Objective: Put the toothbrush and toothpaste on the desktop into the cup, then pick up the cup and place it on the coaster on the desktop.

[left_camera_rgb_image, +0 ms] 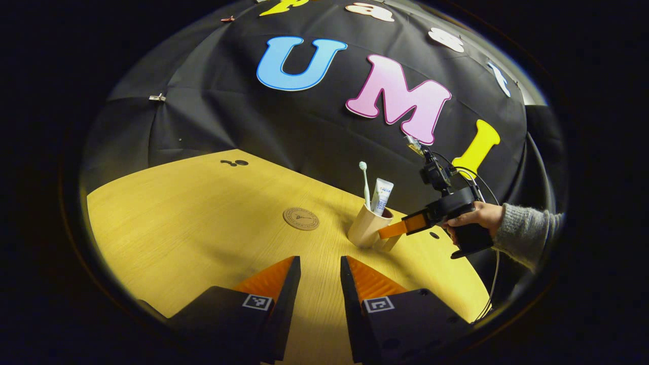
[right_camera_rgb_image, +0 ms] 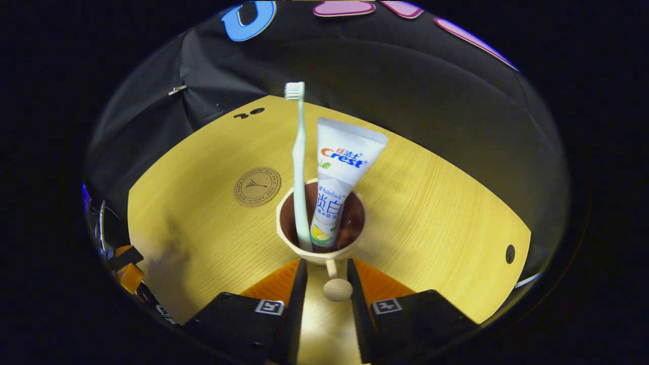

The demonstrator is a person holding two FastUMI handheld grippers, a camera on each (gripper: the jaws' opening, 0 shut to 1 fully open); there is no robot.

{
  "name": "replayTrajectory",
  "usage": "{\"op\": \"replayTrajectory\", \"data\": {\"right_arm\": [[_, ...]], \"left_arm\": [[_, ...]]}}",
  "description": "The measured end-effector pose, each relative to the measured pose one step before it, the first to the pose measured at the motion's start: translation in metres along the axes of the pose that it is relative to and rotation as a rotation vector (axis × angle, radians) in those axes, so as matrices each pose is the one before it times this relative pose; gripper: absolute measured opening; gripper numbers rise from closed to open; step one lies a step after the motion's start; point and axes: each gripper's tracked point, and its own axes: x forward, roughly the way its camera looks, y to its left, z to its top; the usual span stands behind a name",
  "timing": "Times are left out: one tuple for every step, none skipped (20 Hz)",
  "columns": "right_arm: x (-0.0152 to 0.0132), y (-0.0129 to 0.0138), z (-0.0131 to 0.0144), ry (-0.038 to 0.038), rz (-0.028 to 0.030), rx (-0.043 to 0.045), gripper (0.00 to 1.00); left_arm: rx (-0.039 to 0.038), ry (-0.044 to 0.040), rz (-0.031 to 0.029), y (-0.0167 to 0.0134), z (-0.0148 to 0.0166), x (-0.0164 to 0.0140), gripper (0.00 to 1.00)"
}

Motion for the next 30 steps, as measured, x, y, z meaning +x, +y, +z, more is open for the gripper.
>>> {"op": "replayTrajectory", "data": {"right_arm": [[0.00311,-0.00003,0.00224,0.00486,-0.00531,-0.00682,0.38],[-0.00012,0.00000,0.00014,0.00972,-0.00160,0.00071,0.28],[0.00178,0.00012,0.00099,0.00495,-0.00185,0.00884,0.28],[-0.00098,0.00038,0.00021,0.00374,-0.00380,0.01635,0.24],[0.00227,0.00118,-0.00003,0.00327,-0.00184,0.00842,0.22],[-0.00236,0.00259,0.00084,-0.00715,0.00423,-0.00927,0.11],[0.00143,-0.00101,-0.00203,-0.00946,-0.00076,-0.00729,0.14],[-0.00440,0.00225,0.00045,-0.01381,0.00146,0.00641,0.13],[0.00455,0.00074,0.00114,-0.01971,-0.00301,0.01221,0.09],[-0.00302,0.00151,0.00066,-0.00695,-0.00044,0.00376,0.09],[-0.00131,0.00143,-0.00063,-0.00333,-0.00380,0.01006,0.09],[-0.00058,0.00179,0.00211,-0.02208,-0.00416,0.01435,0.09],[-0.00302,0.00252,0.00015,-0.00395,0.00140,0.01640,0.09],[-0.00003,0.00148,0.00119,-0.00766,-0.00227,0.01642,0.08],[-0.00231,0.00109,0.00274,-0.01598,-0.00855,0.01165,0.08],[-0.00278,0.00163,0.00319,-0.00691,-0.00347,0.00275,0.09],[-0.00196,0.00209,0.00482,-0.01411,-0.00332,-0.00502,0.08],[-0.00264,0.00287,0.00343,-0.01377,-0.00515,-0.00121,0.08],[-0.00079,0.00401,0.00370,-0.00410,0.00068,0.00172,0.08],[-0.00068,0.00537,0.00484,-0.01537,0.00250,0.00443,0.08],[-0.00159,0.00515,0.00527,-0.01165,0.00106,0.00589,0.08],[0.00107,0.00577,0.00662,-0.00818,0.00147,0.00375,0.08],[0.00111,0.00755,0.00639,-0.01506,0.00395,0.00377,0.08],[0.00194,0.00865,0.00471,0.00262,0.00707,0.00286,0.08],[0.00248,0.00492,0.00332,-0.00075,0.00281,-0.00012,0.08],[0.00362,0.00921,0.00547,-0.00519,0.00403,-0.00458,0.08],[0.00632,0.00974,0.00369,0.00200,0.00764,-0.00425,0.09],[0.00653,0.00777,0.00367,-0.00067,0.00413,-0.00452,0.08],[0.00602,0.00737,0.00203,0.00411,0.00578,-0.00078,0.08],[0.00557,0.00585,0.00207,0.00498,0.00364,-0.00279,0.08]], "left_arm": [[-0.00171,-0.00190,0.00183,0.00106,0.00155,-0.00065,0.52],[0.00061,0.00052,0.00308,0.00157,0.00122,-0.00105,0.52],[0.00033,-0.00033,0.00268,0.00168,-0.00014,-0.00039,0.52],[-0.00189,0.00079,-0.00047,0.00168,0.00105,-0.00071,0.52],[-0.00112,0.00249,0.00004,0.00134,0.00014,-0.00083,0.52],[-0.00067,0.00402,-0.00212,0.00111,0.00068,-0.00091,0.52],[0.00192,0.00245,-0.00268,0.00097,-0.00083,-0.00128,0.52],[0.00263,0.00377,-0.00168,0.00215,0.00076,-0.00057,0.51],[0.00249,0.00202,-0.00271,0.00190,0.00029,-0.00044,0.51],[0.00008,0.00171,-0.00426,0.00126,0.00209,-0.00102,0.52],[0.00040,0.00099,-0.00647,0.00251,0.00163,-0.00109,0.52],[0.00147,0.00234,-0.00390,0.00258,0.00235,-0.00048,0.51],[0.00040,0.00495,-0.00648,0.00234,0.00058,-0.00059,0.51],[0.00240,0.00338,-0.00465,0.00280,0.00222,-0.00050,0.51],[0.00345,0.00230,-0.00552,0.00301,0.00047,-0.00053,0.51],[0.00374,0.00116,-0.00658,0.00315,0.00255,-0.00065,0.52],[0.00318,0.00320,-0.00631,0.00319,0.00160,-0.00074,0.52],[0.00168,0.00416,-0.00237,0.00373,0.00129,-0.00022,0.52],[-0.00080,0.00087,-0.00825,0.00249,0.00167,-0.00069,0.52],[0.00009,0.00138,-0.00329,0.00268,0.00269,-0.00065,0.51],[-0.00024,0.00130,-0.00423,0.00309,0.00105,-0.00111,0.52],[-0.00195,0.00117,-0.00525,0.00340,0.00217,-0.00115,0.52],[-0.00063,0.00172,-0.00646,0.00210,0.00191,-0.00113,0.52],[0.00146,0.00164,-0.00577,0.00225,0.00272,-0.00223,0.51],[0.00291,0.00198,-0.00639,0.00278,0.00056,-0.00144,0.52],[0.00521,0.00034,-0.00471,0.00307,0.00285,-0.00190,0.51],[0.00591,0.00232,-0.00293,0.00410,0.00051,-0.00275,0.52],[0.00367,0.00062,-0.00172,0.00462,0.00245,-0.00249,0.52],[-0.00012,-0.00179,-0.00154,0.00524,0.00097,-0.00226,0.52],[-0.00229,-0.00037,0.00050,0.00471,0.00149,-0.00272,0.52]]}}
